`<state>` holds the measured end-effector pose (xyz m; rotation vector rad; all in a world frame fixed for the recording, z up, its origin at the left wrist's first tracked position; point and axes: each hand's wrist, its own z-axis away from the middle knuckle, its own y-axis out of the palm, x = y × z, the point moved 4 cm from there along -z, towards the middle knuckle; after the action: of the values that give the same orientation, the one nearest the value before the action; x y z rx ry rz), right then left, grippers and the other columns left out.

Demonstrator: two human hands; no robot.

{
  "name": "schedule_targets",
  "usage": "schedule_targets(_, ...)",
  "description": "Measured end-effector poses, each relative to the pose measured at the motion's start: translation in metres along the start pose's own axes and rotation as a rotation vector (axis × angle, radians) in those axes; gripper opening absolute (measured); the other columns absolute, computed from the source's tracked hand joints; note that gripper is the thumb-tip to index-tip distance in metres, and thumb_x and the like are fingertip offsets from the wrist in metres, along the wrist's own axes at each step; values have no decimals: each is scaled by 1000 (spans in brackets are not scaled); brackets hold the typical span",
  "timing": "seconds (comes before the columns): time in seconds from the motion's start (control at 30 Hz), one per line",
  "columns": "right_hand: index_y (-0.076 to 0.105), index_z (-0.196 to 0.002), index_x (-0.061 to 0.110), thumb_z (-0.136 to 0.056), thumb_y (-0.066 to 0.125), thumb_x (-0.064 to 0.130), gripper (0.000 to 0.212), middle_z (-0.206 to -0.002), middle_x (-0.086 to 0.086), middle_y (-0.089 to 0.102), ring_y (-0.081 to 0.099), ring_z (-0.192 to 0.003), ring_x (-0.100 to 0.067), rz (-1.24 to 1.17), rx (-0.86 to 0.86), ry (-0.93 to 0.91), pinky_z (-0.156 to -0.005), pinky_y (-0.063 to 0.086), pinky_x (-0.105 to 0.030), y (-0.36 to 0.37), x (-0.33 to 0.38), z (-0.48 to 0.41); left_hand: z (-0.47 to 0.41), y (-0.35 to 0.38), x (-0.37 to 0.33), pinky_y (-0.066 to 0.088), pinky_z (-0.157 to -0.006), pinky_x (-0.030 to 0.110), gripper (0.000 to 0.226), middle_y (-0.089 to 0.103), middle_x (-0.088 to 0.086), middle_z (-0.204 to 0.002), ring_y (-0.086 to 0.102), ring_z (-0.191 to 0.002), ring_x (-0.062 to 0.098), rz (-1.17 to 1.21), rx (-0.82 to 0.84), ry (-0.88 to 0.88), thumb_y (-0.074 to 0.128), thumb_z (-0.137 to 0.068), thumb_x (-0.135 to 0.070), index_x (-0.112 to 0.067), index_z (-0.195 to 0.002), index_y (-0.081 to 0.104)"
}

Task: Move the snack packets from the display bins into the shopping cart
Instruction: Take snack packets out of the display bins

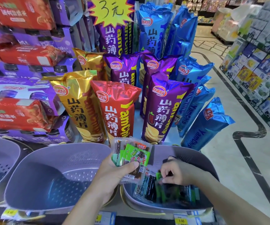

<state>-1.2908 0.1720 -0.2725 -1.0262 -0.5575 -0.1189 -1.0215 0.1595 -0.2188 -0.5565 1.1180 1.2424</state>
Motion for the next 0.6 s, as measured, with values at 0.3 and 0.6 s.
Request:
schedule_targets(0.3,70,-95,31,-98,70,20,11,-103,2,76,72,-99,-13,-565,-247,-41,-82,56,-24,-67,39,39,1,0,0,54,-104,48,43,80,7,-116,77,-110,23,25,-23,-12,97,-66,-32,-30,-105,80)
schedule_targets(0.6,67,-115,26,-98,71,22,17,-103,12,78,72,-103,-1,-585,-455,-107,-92,53,-16,-83,96,20,3,0,-3,54,-100,46,59,78,11,-121,76,-114,27,48,-16,7,90,-72,-32,-13,-124,71)
